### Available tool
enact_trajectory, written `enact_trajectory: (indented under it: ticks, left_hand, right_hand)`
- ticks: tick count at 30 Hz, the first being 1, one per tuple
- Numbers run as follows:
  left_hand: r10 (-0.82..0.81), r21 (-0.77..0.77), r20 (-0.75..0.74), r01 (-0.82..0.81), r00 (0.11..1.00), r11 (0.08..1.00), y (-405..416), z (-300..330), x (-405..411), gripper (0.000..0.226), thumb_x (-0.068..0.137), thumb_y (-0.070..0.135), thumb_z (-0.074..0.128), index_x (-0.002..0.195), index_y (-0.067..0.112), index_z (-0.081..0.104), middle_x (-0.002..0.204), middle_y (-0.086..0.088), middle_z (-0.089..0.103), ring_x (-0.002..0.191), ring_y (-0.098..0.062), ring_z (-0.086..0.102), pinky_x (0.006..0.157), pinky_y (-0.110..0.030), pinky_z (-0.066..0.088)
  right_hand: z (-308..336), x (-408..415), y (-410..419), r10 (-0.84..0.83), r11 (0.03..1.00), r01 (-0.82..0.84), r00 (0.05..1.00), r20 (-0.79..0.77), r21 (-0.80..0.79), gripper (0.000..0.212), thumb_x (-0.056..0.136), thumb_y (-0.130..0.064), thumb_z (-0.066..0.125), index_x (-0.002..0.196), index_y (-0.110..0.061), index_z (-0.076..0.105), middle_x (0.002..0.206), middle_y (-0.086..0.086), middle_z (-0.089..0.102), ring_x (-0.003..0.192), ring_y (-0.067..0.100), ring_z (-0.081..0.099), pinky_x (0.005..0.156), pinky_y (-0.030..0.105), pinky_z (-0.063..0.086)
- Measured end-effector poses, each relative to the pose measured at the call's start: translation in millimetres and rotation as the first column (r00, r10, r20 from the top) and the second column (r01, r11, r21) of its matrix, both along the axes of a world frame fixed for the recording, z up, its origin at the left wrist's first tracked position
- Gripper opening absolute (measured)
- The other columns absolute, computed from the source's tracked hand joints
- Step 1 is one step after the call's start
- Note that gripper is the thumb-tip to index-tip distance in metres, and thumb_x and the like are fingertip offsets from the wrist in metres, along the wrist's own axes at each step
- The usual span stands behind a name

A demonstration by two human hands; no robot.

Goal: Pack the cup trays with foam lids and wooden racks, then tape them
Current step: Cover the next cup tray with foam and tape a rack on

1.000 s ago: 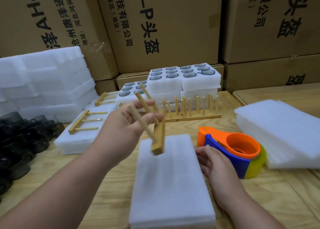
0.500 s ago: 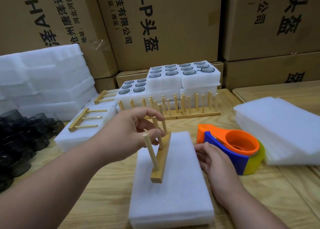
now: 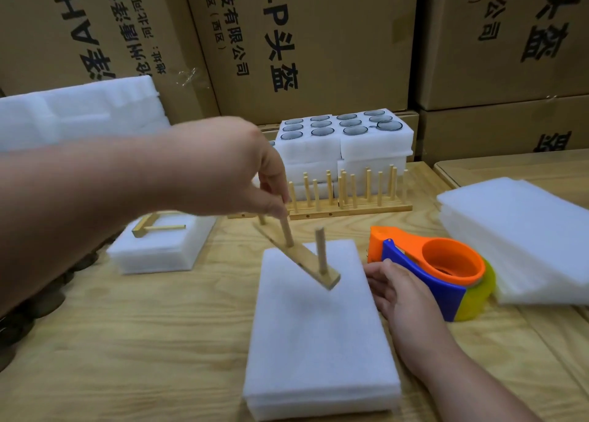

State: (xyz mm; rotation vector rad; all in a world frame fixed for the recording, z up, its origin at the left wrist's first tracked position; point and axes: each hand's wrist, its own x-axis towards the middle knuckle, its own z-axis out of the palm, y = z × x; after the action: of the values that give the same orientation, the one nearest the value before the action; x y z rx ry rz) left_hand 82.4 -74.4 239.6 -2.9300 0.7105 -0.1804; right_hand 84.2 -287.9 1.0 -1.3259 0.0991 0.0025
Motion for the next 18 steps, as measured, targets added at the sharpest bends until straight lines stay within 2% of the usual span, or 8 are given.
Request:
enact_trajectory:
  ticks: [5, 8, 10, 13, 18]
  left_hand:
    - [0.100, 0.015, -0.029, -0.099, 0.995, 0.995, 4.3, 9.7, 3.3, 0.042, 0.058, 0.079, 0.064, 0.073, 0.041, 0.075, 0.063, 0.037, 0.059, 0.066, 0.015, 0.055, 0.045, -0.017, 0.033]
    - [0.137, 0.011, -0.024, -0.137, 0.990, 0.991, 6.6, -3.0, 3.7, 0.040, 0.061, 0.077, 0.070, 0.071, 0.039, 0.076, 0.063, 0.027, 0.064, 0.067, 0.012, 0.058, 0.046, -0.017, 0.037]
    - [0.159, 0.001, -0.003, -0.159, 0.987, 0.987, 6.6, -13.1, 2.2, 0.040, 0.063, 0.076, 0.071, 0.071, 0.038, 0.076, 0.062, 0.020, 0.066, 0.066, 0.006, 0.059, 0.049, -0.022, 0.041]
    - [0.155, 0.064, 0.058, -0.158, 0.986, 0.985, 1.9, -23.8, -1.9, 0.043, 0.068, 0.077, 0.068, 0.071, 0.035, 0.074, 0.059, 0.013, 0.065, 0.057, -0.005, 0.058, 0.049, -0.024, 0.044]
    - [0.103, 0.143, 0.175, -0.129, 0.979, 0.981, -15.5, -40.8, 0.5, 0.046, 0.076, 0.075, 0.066, 0.063, 0.030, 0.065, 0.052, 0.013, 0.057, 0.057, -0.001, 0.052, 0.049, -0.023, 0.036]
  right_hand:
    - [0.8, -1.5, -0.6, 0.001, 0.999, -0.001, 1.000, 0.010, -0.047, 0.043, 0.109, -0.030, 0.039, 0.100, -0.010, 0.076, 0.098, 0.002, 0.079, 0.094, 0.013, 0.075, 0.083, 0.034, 0.055]
    - [0.0, -2.3, -1.4, 0.010, 0.999, -0.010, 1.000, 0.007, -0.053, 0.043, 0.109, -0.031, 0.039, 0.101, -0.011, 0.076, 0.099, 0.002, 0.079, 0.097, 0.013, 0.075, 0.086, 0.037, 0.055]
    - [0.2, -1.9, -0.9, 0.009, 0.999, -0.009, 1.000, 0.002, -0.041, 0.042, 0.109, -0.031, 0.039, 0.101, -0.010, 0.075, 0.099, 0.002, 0.079, 0.097, 0.014, 0.075, 0.087, 0.037, 0.055]
    - [-0.1, -0.7, -0.4, 0.007, 0.999, -0.007, 1.000, -0.007, -0.042, 0.042, 0.108, -0.032, 0.040, 0.099, -0.012, 0.076, 0.100, 0.002, 0.079, 0.097, 0.014, 0.075, 0.088, 0.039, 0.055]
    - [-1.0, -1.3, -1.4, 0.001, 0.999, -0.002, 1.000, -0.006, -0.041, 0.042, 0.108, -0.032, 0.041, 0.099, -0.010, 0.076, 0.099, 0.002, 0.079, 0.096, 0.013, 0.075, 0.085, 0.036, 0.055]
